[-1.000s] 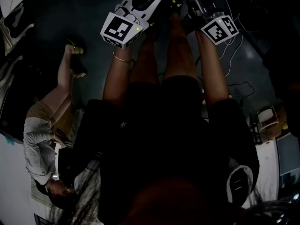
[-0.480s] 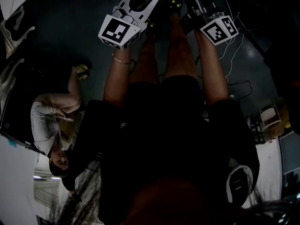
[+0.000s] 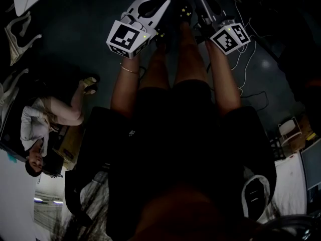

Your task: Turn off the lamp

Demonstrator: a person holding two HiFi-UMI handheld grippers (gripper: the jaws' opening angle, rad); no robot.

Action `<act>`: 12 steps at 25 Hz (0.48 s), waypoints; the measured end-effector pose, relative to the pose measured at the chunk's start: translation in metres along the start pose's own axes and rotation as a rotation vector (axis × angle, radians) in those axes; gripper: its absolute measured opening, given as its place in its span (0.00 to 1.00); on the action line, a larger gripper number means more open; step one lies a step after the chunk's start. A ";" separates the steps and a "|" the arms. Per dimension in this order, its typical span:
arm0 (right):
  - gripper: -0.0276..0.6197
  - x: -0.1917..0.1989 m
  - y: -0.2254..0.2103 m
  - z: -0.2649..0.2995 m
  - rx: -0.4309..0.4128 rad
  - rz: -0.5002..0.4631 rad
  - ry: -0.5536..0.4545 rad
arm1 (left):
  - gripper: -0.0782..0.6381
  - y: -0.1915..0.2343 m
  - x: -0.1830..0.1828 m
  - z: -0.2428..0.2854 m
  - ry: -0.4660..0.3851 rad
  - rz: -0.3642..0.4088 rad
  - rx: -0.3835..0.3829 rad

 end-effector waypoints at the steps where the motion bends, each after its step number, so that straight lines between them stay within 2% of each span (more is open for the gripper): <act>1: 0.04 -0.002 0.005 -0.001 -0.001 -0.002 0.005 | 0.12 -0.002 -0.005 -0.003 0.001 0.007 -0.004; 6: 0.04 -0.021 0.046 -0.011 -0.021 -0.036 0.007 | 0.12 -0.019 -0.040 -0.029 -0.030 0.033 -0.020; 12: 0.04 -0.031 0.069 -0.023 -0.015 -0.066 0.003 | 0.12 -0.031 -0.056 -0.042 -0.001 0.046 -0.015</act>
Point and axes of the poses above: the fingertips, and each gripper's own axes: z forward along the fingers, y to its left, x out of its underside, the point moved 9 cm from there along -z, backward along the fingers, and after that the axes turned 2 degrees about y, right-handed, at the moved point
